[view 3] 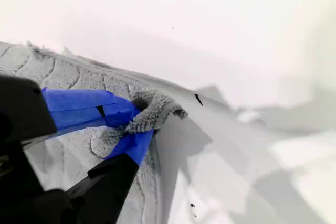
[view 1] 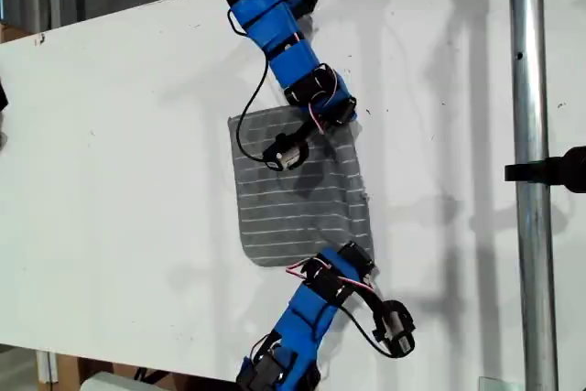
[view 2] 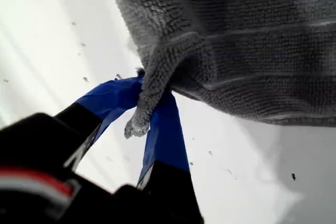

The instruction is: Grasp corners of a towel and fold twice.

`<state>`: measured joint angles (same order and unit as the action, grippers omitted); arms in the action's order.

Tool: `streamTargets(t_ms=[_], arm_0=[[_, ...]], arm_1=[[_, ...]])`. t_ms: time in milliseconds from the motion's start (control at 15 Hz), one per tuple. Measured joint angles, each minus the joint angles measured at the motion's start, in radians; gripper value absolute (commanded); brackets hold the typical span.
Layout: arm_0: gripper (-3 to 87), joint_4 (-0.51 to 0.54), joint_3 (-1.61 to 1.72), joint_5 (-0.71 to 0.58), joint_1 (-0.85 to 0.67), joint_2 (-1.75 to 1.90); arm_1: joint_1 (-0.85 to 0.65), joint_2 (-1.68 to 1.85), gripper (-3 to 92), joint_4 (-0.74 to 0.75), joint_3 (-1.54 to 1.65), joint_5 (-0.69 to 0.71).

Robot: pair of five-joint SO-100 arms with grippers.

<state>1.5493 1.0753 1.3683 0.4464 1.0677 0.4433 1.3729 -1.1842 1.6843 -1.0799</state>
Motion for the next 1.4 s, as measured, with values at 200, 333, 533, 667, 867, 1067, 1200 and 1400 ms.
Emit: streamTargets(t_ms=[200,333,533,667,867,1067,1200,1400], arm_0=[[-1.7,0.023,-0.091,-0.048,0.048,0.087],[-1.7,0.026,-0.067,-0.031,0.035,0.173],[-1.7,0.023,0.089,-0.063,-0.14,0.33],[-1.7,-0.026,0.299,-0.109,-0.337,0.443],[-1.7,-0.089,0.515,-0.207,-0.568,0.528],[-1.7,-0.107,0.557,-0.255,-0.719,0.558],[-1.7,-0.15,0.597,-0.267,-0.761,0.621],[-1.7,-0.204,0.687,-0.245,-0.752,0.732]], arm_1=[[0.107,-0.023,-0.2,-0.147,-0.25,0.02],[0.089,-0.018,-0.2,-0.179,-0.288,0.028],[-0.117,0.071,-0.2,-0.259,-0.288,0.089],[-0.304,0.123,-0.2,-0.287,-0.242,0.149],[-0.525,0.133,-0.2,-0.259,-0.184,0.288],[-0.683,0.133,-0.2,-0.199,-0.183,0.416],[-0.752,0.169,-0.2,-0.169,-0.183,0.48],[-0.739,0.245,-0.2,-0.163,-0.13,0.483]])
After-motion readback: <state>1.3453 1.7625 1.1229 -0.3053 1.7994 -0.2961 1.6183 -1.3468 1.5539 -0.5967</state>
